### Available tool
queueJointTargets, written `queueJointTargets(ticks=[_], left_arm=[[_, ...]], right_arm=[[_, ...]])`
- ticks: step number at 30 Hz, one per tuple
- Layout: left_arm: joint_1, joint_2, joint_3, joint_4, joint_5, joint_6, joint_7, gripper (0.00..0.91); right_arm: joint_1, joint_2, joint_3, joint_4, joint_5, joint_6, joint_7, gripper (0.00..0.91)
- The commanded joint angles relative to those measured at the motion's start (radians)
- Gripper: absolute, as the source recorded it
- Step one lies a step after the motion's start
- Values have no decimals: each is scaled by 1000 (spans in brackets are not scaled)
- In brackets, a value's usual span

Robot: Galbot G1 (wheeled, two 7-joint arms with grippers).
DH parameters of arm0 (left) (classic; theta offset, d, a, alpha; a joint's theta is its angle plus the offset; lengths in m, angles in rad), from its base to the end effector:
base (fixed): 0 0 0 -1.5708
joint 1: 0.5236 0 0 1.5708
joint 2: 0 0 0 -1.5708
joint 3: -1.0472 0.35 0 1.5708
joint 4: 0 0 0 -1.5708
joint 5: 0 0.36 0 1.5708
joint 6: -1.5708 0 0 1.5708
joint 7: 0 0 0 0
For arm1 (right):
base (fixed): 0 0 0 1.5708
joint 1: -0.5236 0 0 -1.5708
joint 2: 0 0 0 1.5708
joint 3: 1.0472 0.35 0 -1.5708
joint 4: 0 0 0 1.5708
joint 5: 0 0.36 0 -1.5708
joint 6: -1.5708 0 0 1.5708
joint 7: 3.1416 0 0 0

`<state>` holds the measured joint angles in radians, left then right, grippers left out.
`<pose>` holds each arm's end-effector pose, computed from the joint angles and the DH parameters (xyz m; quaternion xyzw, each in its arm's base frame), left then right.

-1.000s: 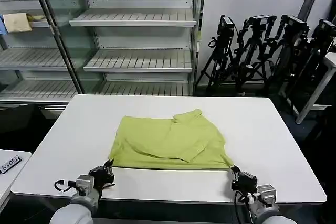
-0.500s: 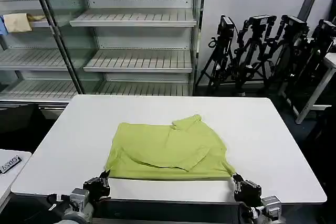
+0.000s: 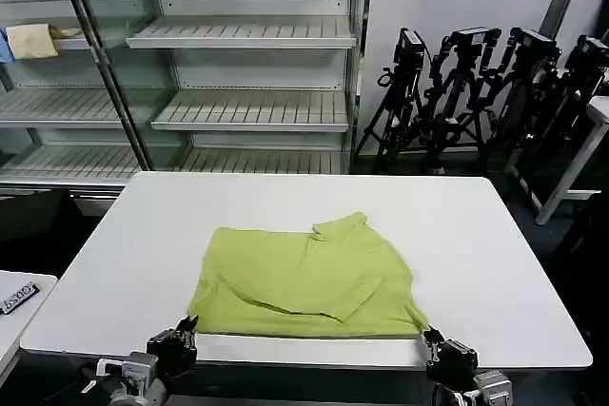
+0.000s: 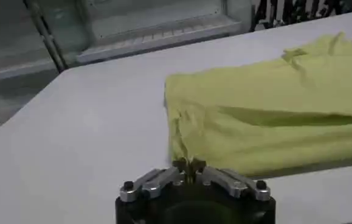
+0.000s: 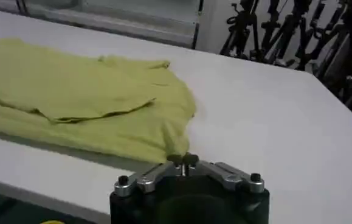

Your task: Fold and organize the clothes.

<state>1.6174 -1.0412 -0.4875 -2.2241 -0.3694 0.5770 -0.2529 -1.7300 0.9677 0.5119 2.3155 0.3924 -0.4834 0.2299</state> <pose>0.1766 0.0574 -0.2539 -0.0340 -0.9580 -0.1048 0.2649 0.1491 -0.0576 -0.2361 0.0772 -0.9632 0.1052 0.2350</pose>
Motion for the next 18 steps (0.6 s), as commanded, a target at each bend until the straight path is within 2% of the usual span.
queueJointTargets(ticks=[1, 9, 15, 18], left_arm=[[6, 21, -10, -10, -4, 0, 9, 907], [-43, 39, -27, -1, -27, 0, 0, 907], [-132, 67, -27, 31, -97, 1, -27, 907], [-196, 83, -13, 54, -138, 2, -43, 907]], right_arm=[[4, -18, 10, 10, -8, -9, -1, 907], [45, -37, 46, 45, 30, -28, 24, 907], [158, -72, 43, 17, 127, -58, 65, 907], [302, -78, -7, -19, 200, -95, 112, 907]])
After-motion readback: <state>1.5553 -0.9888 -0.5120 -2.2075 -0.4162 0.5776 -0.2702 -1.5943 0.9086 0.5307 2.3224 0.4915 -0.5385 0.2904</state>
